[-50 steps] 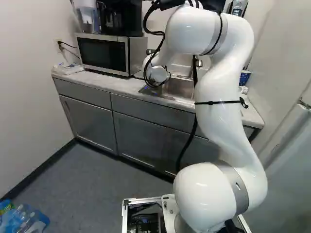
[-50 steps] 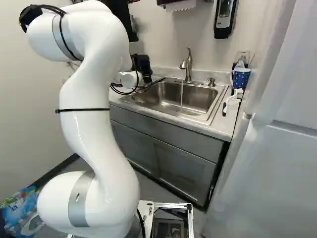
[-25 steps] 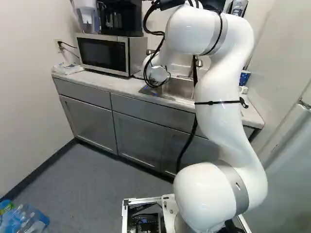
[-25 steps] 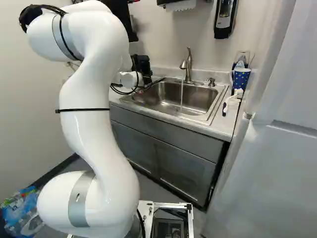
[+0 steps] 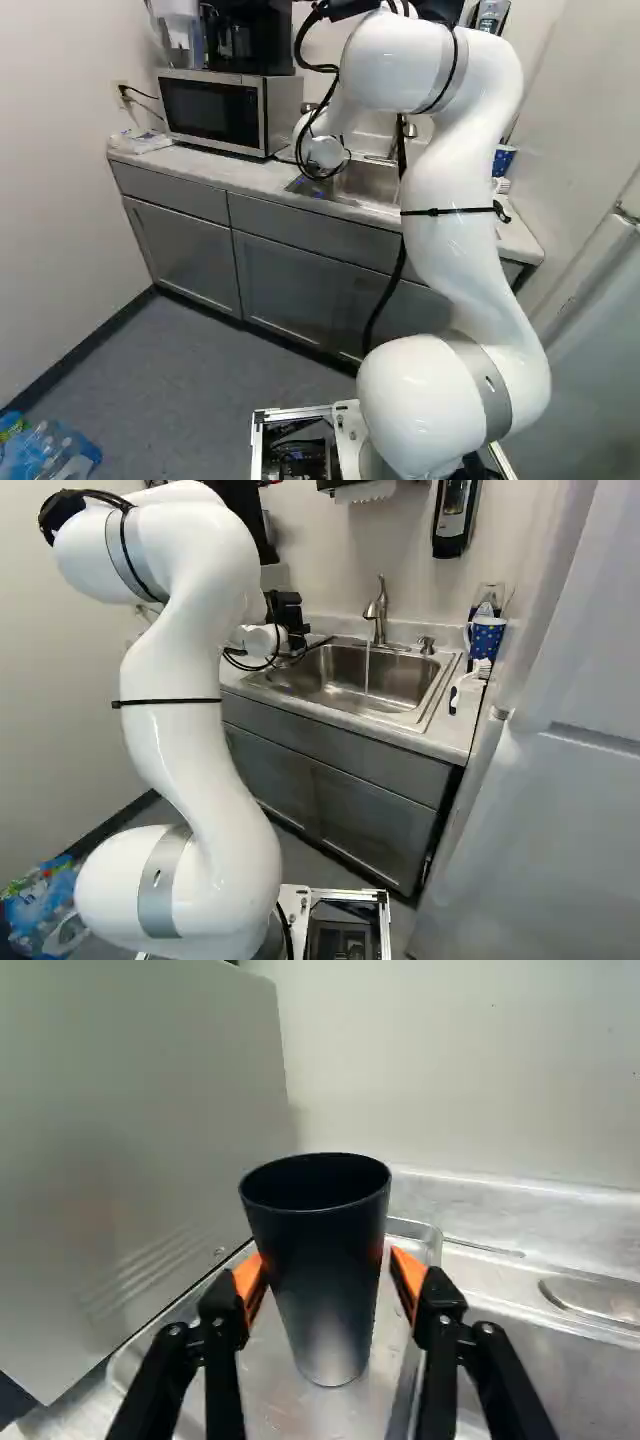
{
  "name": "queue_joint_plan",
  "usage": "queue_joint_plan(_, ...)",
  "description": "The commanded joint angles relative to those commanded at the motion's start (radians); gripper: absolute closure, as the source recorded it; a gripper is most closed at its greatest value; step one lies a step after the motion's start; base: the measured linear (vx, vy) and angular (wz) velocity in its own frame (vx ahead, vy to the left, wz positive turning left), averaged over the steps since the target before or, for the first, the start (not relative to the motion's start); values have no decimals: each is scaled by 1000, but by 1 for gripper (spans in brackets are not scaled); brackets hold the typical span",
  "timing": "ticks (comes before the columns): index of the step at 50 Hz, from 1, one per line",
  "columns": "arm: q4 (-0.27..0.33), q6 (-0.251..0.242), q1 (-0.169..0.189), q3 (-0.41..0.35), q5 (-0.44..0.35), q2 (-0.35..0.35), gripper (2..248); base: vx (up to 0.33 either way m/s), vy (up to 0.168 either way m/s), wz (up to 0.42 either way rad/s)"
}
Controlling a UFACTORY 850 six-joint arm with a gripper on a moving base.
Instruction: Rinse the cup and place it in the tray
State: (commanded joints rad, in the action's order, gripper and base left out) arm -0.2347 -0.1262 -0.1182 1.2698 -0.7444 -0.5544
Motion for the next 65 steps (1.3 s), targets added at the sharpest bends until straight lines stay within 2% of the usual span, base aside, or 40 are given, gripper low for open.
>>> queue_joint_plan(1, 0, 0, 0, 0, 0, 0, 64, 0, 0, 0)
queue_joint_plan(6, 0, 0, 0, 0, 0, 0, 64, 0, 0, 0)
queue_joint_plan(7, 0, 0, 0, 0, 0, 0, 29, 0, 0, 0)
queue_joint_plan(11, 0, 0, 0, 0, 0, 1, 29, 0, 0, 0)
queue_joint_plan(12, 0, 0, 0, 1, 0, 2, 3, 0, 0, 0)
queue_joint_plan(65, 0, 0, 0, 33, 0, 66, 3, 0, 0, 0)
